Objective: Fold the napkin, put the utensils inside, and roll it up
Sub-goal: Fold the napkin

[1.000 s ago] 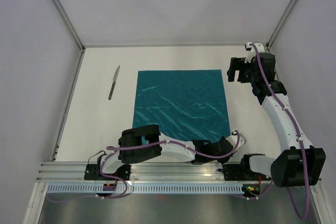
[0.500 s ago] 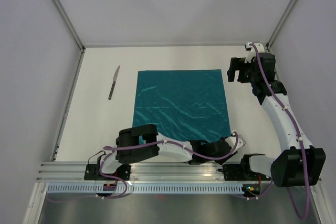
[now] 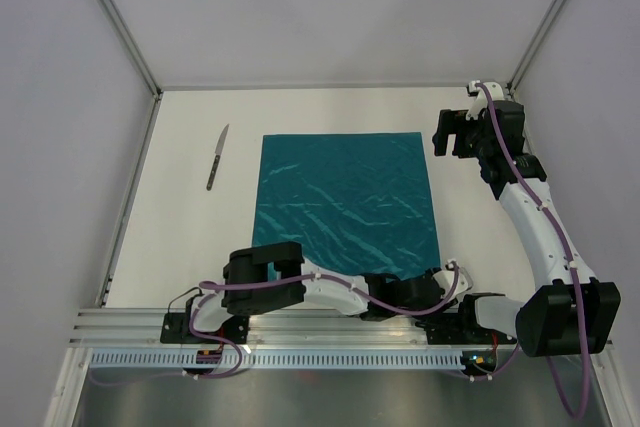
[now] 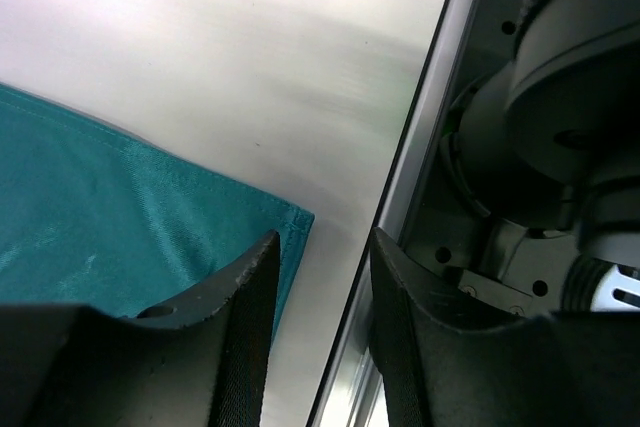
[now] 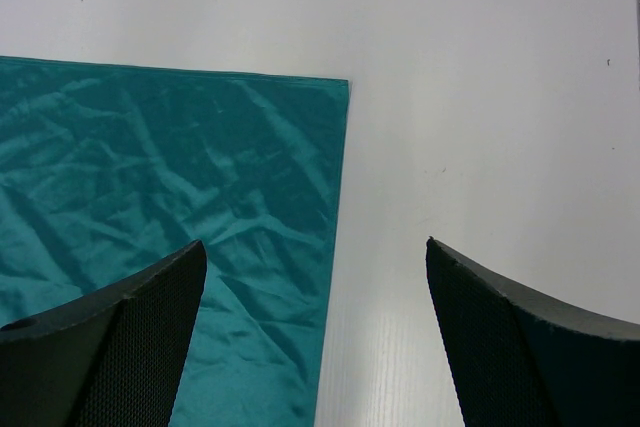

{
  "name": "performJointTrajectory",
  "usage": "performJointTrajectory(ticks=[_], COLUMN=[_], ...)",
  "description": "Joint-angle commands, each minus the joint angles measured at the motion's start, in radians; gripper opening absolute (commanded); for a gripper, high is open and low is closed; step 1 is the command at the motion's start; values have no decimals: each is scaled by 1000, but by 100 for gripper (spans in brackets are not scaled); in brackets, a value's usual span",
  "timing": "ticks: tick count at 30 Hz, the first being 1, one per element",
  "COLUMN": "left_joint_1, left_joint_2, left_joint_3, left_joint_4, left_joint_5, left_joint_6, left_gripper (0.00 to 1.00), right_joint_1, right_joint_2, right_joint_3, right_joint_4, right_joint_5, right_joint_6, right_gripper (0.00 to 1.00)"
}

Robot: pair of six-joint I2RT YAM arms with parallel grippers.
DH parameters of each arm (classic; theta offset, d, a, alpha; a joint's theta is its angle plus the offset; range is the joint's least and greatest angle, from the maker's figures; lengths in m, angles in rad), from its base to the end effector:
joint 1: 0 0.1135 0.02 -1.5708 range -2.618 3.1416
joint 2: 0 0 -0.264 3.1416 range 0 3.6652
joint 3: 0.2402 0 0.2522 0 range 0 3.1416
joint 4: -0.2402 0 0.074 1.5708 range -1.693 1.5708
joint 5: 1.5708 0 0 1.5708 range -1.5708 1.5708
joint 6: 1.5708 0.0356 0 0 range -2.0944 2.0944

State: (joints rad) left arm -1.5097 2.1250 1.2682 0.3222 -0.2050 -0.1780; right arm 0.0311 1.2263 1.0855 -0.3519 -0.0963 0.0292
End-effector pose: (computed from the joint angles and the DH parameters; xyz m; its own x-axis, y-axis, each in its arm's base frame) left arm 0.0352 -0.4571 0.1367 -0.2018 0.4590 -0.8652 0.9458 0.3209 -0.0503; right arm 0.2780 0.0121 0.3353 -0.4759 0.0143 -0.8794 -0.1018 0.9923 0.0712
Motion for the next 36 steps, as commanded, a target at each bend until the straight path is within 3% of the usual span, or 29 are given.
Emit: performJointTrajectory(ticks=[1, 10, 27, 36], left_joint_1=[-4, -4, -1, 25], left_joint_2=[41, 78, 79, 56], left_joint_3=[40, 31, 16, -21], left_joint_4=[51, 54, 49, 66], left_joint_5=[-13, -91, -123, -119], left_joint_6=[38, 31, 14, -18], left_gripper=[47, 41, 2, 2], right_joint_1=[4, 4, 4, 4], right_joint_2=[6, 7, 4, 6], right_joint_3=[27, 27, 24, 24], right_joint_4=[10, 10, 7, 8], right_joint_5=[15, 7, -3, -5], right_joint_6=[1, 1, -2, -2], right_gripper=[95, 95, 95, 95])
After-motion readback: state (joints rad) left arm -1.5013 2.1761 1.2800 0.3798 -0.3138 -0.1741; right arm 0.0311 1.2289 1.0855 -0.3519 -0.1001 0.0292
